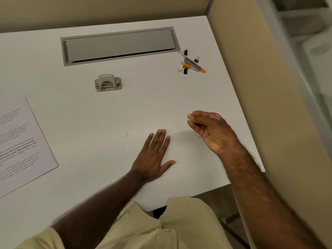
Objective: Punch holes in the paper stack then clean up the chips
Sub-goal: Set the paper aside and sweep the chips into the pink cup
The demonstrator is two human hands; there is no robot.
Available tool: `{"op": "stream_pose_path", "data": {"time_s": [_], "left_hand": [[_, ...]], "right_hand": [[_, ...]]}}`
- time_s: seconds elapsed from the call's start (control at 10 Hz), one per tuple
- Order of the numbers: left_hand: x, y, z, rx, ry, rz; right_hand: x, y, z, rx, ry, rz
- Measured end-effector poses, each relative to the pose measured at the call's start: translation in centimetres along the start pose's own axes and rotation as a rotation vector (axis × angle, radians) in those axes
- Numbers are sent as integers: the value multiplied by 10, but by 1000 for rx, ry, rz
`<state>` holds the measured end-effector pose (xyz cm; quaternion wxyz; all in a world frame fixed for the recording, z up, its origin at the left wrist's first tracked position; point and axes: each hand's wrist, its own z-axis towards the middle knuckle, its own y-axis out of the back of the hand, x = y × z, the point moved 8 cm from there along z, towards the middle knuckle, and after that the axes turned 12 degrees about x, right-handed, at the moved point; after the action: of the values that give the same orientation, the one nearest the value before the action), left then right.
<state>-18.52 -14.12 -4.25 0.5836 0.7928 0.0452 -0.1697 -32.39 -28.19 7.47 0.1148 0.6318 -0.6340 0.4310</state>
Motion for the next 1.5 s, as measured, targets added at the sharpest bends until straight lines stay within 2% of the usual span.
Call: {"op": "stream_pose_path", "data": {"time_s": [0.1, 0.3, 0.5, 0.6, 0.9, 1.2, 1.5], "left_hand": [[1, -1, 1, -7, 5, 7], [2, -5, 3, -2, 2, 5], [3, -6, 3, -4, 8, 10], [2, -6, 3, -3, 7, 13], [2, -5, 3, 5, 5, 3], [2, -3, 2, 15, 7, -3], [1, 0, 1, 8, 8, -2]], "right_hand": [[17, 29, -6, -80, 54, -76], [43, 77, -12, -270, 169, -475], [54, 76, -21, -395, 268, -934], [59, 65, -23, -398, 303, -1062], [68, 49, -25, -425, 415, -1245], [70, 45, -20, -250, 338, -1236], [71, 52, -23, -345, 353, -1195]]}}
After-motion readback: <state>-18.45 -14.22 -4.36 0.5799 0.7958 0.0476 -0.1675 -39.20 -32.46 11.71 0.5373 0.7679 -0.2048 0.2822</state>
